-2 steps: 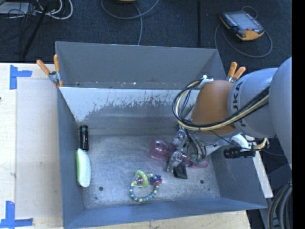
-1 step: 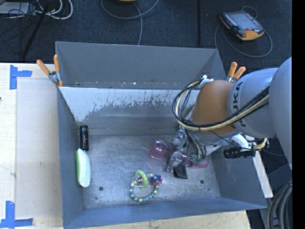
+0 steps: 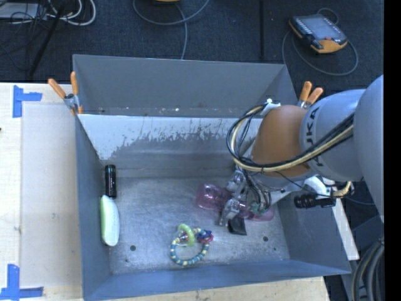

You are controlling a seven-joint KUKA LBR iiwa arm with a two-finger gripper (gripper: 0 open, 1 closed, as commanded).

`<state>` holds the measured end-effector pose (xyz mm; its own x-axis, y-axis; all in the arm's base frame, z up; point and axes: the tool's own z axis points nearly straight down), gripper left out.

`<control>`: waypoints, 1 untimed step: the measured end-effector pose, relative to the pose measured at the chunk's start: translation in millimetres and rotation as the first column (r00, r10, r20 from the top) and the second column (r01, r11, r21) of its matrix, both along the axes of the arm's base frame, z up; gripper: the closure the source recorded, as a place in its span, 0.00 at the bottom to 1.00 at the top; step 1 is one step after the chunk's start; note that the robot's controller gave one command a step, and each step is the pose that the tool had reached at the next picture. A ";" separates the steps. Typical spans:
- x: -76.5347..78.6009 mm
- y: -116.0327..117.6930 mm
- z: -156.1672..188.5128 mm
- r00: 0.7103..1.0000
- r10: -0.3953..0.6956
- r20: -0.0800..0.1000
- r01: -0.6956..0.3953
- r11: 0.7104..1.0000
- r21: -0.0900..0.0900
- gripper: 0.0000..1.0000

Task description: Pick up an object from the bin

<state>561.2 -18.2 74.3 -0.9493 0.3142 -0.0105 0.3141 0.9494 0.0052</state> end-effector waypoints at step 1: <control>-0.1 0.2 2.8 1.000 0.001 -0.004 -0.001 1.000 0.000 1.00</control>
Offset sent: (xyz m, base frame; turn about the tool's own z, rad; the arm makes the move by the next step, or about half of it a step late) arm 0.0001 0.0001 0.0911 0.0000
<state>561.1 -18.0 77.1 -0.9496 0.3135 -0.0069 0.3134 0.9496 0.0040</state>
